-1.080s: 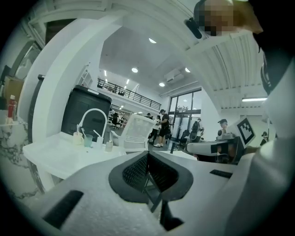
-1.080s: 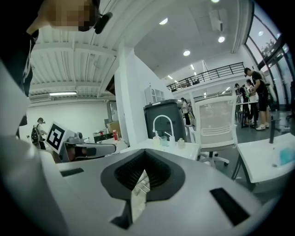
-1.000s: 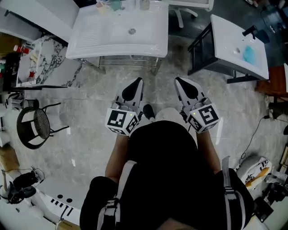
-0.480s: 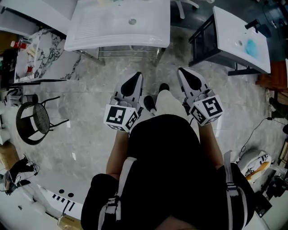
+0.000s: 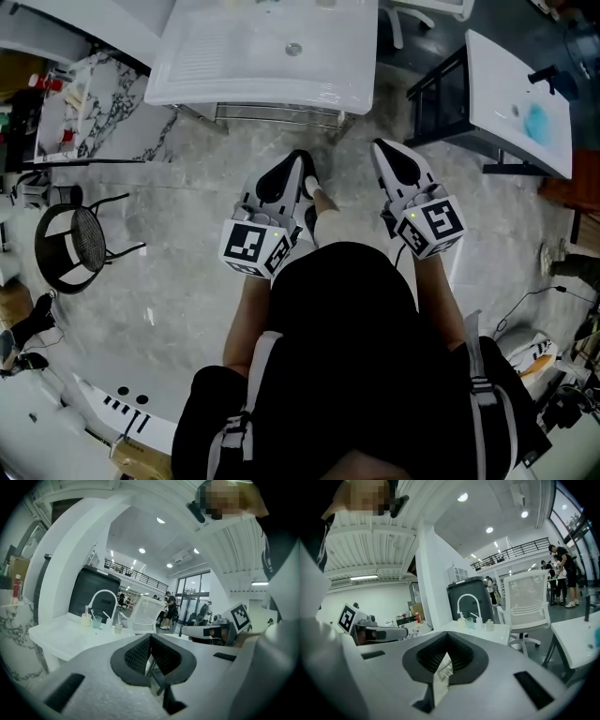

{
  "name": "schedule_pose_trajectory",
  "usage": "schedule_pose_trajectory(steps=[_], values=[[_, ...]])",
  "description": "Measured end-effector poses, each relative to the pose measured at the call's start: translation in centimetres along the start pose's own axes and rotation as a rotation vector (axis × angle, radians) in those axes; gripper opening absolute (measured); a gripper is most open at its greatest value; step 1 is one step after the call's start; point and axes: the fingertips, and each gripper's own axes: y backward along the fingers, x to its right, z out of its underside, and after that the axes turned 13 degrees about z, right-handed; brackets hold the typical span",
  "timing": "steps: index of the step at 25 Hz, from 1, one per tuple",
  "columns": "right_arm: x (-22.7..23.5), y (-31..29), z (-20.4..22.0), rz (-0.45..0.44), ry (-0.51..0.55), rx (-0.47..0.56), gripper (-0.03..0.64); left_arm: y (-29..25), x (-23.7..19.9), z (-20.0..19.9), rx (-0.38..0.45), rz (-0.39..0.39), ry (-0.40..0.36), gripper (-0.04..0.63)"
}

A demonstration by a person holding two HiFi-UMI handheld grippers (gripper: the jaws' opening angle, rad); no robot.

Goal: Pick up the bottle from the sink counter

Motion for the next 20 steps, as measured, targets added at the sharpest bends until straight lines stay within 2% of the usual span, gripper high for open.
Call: schedule_pose_trajectory(steps=[8,20], values=[[-0.4,-8.5,-2.8,-0.050,-0.032,0.025,0.003,-2.0,-6.0,-2.5,-0.009,-0.027,-0.002,0.018],[3.2,-20.7,-6.3,-0.072,-0.041,0.012,0.003,-9.8,-14.7,-7.1,-0.039,-0.008,-0.005,0.018]])
